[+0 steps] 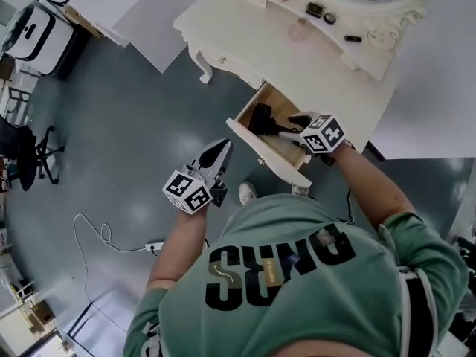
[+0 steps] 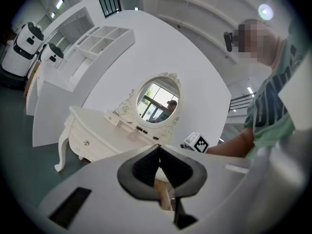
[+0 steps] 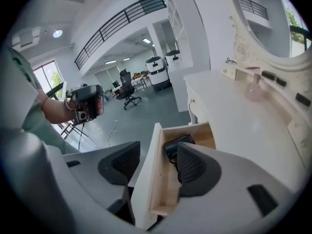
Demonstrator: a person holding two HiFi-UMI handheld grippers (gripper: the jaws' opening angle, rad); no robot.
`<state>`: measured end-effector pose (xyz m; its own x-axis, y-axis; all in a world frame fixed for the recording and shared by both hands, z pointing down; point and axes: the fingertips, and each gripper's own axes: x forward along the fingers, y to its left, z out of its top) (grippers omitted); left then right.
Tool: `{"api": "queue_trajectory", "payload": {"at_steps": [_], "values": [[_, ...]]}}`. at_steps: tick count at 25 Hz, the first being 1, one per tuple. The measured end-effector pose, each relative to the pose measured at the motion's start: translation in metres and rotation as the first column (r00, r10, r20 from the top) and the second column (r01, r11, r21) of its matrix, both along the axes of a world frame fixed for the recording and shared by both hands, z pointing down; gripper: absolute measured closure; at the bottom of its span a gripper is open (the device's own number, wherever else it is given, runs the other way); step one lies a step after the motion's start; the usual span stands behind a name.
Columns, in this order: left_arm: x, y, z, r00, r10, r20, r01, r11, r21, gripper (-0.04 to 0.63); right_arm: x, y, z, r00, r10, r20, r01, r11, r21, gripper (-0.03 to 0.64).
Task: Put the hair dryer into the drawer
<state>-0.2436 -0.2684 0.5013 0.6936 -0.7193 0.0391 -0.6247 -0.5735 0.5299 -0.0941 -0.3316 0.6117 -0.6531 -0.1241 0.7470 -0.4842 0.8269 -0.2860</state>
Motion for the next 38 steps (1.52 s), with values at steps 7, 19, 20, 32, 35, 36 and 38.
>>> {"api": "queue_trajectory", "payload": {"at_steps": [7,19,20,32,35,36,38], "values": [[0.001,0.001,-0.054,0.996,0.088,0.022,-0.09,0.992,0.091,0.583,0.018,0.008,-0.105,0.969,0.12,0.216,-0.15,0.981,0.126,0.434],[0.057,0.015,-0.134,0.983,0.164,0.084,-0.18,0.954,0.24,0.583,0.118,0.037,-0.246,0.805,0.221,0.551,-0.437,0.849,0.297,0.571],[0.065,0.018,-0.139,0.983,0.159,0.091,-0.178,0.952,0.249,0.583,0.128,0.04,-0.252,0.798,0.212,0.564,-0.441,0.843,0.307,0.582],[0.147,0.036,-0.169,0.996,0.015,0.084,-0.037,0.961,0.273,0.583,0.218,0.05,-0.284,0.752,0.155,0.641,-0.424,0.858,0.29,0.623],[0.155,0.04,-0.17,0.996,0.005,0.089,-0.03,0.961,0.273,0.583,0.225,0.049,-0.282,0.736,0.146,0.661,-0.415,0.869,0.271,0.623],[0.155,0.041,-0.17,0.996,-0.001,0.088,-0.024,0.961,0.275,0.583,0.226,0.049,-0.282,0.736,0.143,0.661,-0.411,0.871,0.269,0.623],[0.154,0.042,-0.168,0.996,-0.011,0.084,-0.012,0.962,0.274,0.583,0.225,0.049,-0.279,0.742,0.136,0.656,-0.403,0.873,0.274,0.623]]}}
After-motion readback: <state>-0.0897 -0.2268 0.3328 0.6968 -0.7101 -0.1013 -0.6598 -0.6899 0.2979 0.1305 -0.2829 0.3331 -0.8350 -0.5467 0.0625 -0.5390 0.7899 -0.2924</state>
